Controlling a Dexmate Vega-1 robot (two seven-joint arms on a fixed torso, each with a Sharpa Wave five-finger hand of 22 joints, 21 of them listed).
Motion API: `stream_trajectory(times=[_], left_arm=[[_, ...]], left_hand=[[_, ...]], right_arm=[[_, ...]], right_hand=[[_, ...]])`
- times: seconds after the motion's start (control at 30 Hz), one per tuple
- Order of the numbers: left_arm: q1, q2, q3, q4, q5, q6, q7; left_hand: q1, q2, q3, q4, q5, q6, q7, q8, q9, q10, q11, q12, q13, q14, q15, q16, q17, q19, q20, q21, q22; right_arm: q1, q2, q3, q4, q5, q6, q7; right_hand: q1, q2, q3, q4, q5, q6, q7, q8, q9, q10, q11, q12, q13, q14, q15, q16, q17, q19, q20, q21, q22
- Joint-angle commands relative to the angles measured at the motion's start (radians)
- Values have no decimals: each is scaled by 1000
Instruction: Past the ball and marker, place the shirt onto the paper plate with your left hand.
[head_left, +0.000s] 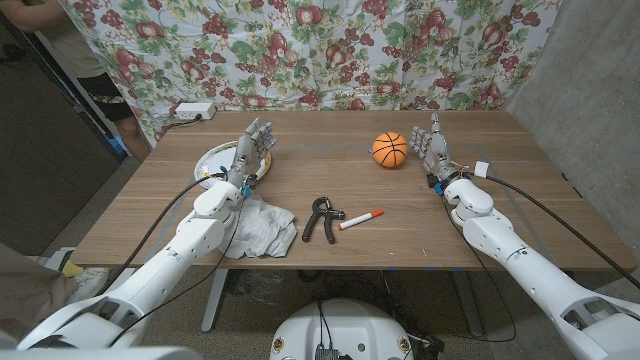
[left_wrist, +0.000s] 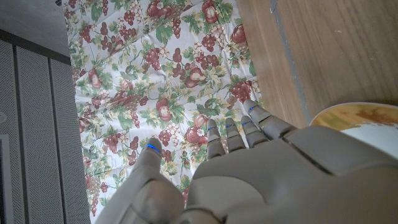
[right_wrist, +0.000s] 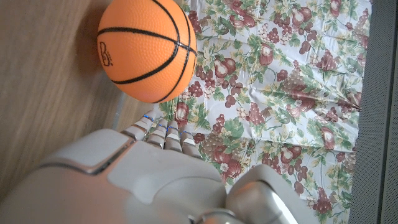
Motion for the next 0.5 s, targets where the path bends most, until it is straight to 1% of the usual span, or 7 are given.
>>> stream_trajectory(times=[0.03, 0.5], left_arm=[[-9, -5, 1, 16, -4, -12, -17], [5, -4, 3, -8, 4, -13, 2]], left_hand=[[-2, -7, 5, -1, 5, 9, -1, 5, 4, 6, -3, 7, 2, 7, -71, 6, 1, 10, -74, 6, 5], [-2, -6, 4, -3, 5, 10, 2, 6, 4, 6, -1, 7, 2, 7, -72, 6, 1, 11, -73, 3, 5]], right_arm=[[0, -1, -2, -12, -3, -8, -5], [-10, -16, 5, -25, 0, -11, -2]], right_hand=[[-3, 12, -1, 5, 5, 2, 5, 4, 5, -2, 10, 3, 5, -1, 8, 6, 3, 1, -4, 2, 4], [-2, 13, -3, 5, 5, 3, 4, 4, 5, -3, 9, 2, 5, -1, 7, 5, 3, 2, -2, -1, 4]])
